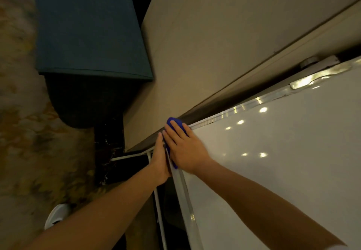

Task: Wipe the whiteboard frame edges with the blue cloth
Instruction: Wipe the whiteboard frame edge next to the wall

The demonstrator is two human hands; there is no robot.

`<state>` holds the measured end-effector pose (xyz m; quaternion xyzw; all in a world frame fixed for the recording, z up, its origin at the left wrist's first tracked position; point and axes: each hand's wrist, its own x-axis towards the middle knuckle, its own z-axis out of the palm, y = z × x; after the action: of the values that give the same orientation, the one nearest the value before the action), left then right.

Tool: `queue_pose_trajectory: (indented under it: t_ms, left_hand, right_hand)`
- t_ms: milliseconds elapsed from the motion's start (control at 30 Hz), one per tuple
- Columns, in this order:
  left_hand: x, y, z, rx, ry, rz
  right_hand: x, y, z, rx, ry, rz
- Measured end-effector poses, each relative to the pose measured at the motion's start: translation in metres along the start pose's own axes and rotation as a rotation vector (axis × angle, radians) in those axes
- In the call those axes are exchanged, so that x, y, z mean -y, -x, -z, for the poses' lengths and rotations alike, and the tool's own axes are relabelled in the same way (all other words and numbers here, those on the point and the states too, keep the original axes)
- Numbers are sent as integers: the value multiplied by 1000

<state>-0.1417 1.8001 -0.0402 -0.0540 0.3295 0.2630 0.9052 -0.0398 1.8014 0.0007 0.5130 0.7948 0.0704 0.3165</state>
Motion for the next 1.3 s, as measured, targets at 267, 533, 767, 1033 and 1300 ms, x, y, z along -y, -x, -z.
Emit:
queue_pose_trajectory:
  t_ms: [267, 533, 767, 1033, 1300]
  left_hand:
    - [-15, -20, -5, -229, -981, -540]
    - [2, -29, -45, -123, -1726, -599]
    - [2, -23, -64, 2, -1836, -739]
    - [-1, -7, -151, 174, -1831, -857]
    - [-4, 18, -199, 364, -1997, -975]
  right_hand:
    - [-20, 22, 10, 2, 141, -67]
    - [-96, 84, 57, -270, 17, -483]
    - [-103, 89, 59, -217, 125, -415]
    - [-119, 114, 75, -282, 8, -630]
    - [-214, 190, 131, -362, 102, -1022]
